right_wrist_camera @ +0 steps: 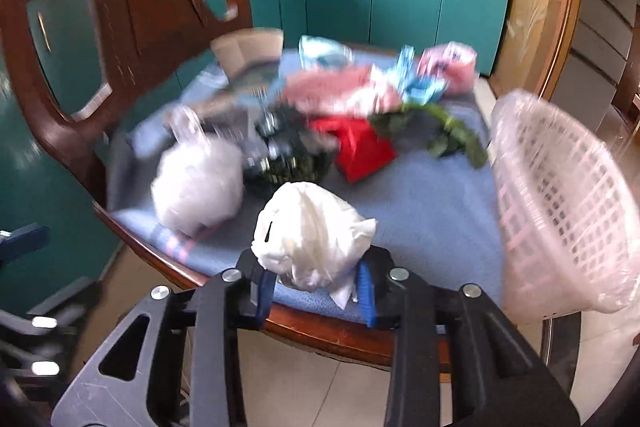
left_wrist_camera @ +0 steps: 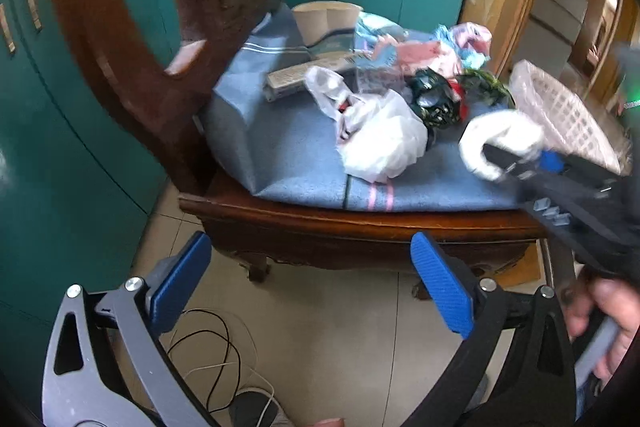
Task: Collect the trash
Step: 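Grasp the white plastic bag with the right gripper while the left gripper grasps another white bag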
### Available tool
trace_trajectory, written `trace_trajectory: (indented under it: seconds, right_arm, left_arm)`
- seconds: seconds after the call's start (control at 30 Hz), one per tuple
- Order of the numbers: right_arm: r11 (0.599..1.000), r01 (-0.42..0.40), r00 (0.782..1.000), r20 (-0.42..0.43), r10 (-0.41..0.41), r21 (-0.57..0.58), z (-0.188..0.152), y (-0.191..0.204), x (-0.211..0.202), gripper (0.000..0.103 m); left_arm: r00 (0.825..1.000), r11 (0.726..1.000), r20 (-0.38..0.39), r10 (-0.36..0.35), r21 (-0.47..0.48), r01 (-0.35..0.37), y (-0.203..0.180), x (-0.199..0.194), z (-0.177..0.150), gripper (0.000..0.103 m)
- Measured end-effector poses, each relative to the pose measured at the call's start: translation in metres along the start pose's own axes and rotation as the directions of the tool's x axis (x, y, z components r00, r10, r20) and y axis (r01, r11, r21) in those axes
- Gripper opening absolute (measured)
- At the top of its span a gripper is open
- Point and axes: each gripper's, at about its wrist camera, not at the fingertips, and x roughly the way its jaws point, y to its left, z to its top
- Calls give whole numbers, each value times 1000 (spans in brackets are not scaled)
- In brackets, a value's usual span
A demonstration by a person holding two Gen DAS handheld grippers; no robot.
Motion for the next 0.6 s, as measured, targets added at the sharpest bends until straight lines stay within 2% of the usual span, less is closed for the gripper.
trace_trajectory:
  seconds: [0.1, 0.23, 0.37, 0.5, 0.53, 0.57, 0.6]
  right_arm:
    - [1000, 25, 996, 90, -27, 18, 3, -8, -36, 34]
    - [998, 53, 987, 151, -57, 30, 4, -25, -61, 34]
    - [996, 17, 989, 142, -30, 91, 7, -44, -62, 34]
    - [996, 9, 992, 128, -21, 91, 8, -46, -55, 34]
    - [996, 5, 992, 127, -17, 89, 8, -46, -55, 34]
    - [996, 0, 992, 128, -11, 87, 9, -46, -55, 34]
    - [996, -3, 991, 130, -8, 86, 9, -45, -55, 34]
  left_arm:
    - [999, 1000, 22, -26, 18, 26, -9, 0, 7, 100]
    - [995, 993, 54, -83, 92, 78, -32, 6, 25, 100]
    - [998, 990, 30, -59, 128, 54, -51, 33, 40, 100]
    - [1000, 990, -2, -8, 142, 9, -57, 70, 56, 100]
    - [1000, 990, -9, 6, 141, -5, -58, 80, 59, 96]
    - [1000, 990, -17, 15, 138, -12, -57, 89, 61, 82]
    - [999, 991, -28, 17, 134, -13, -56, 94, 61, 73]
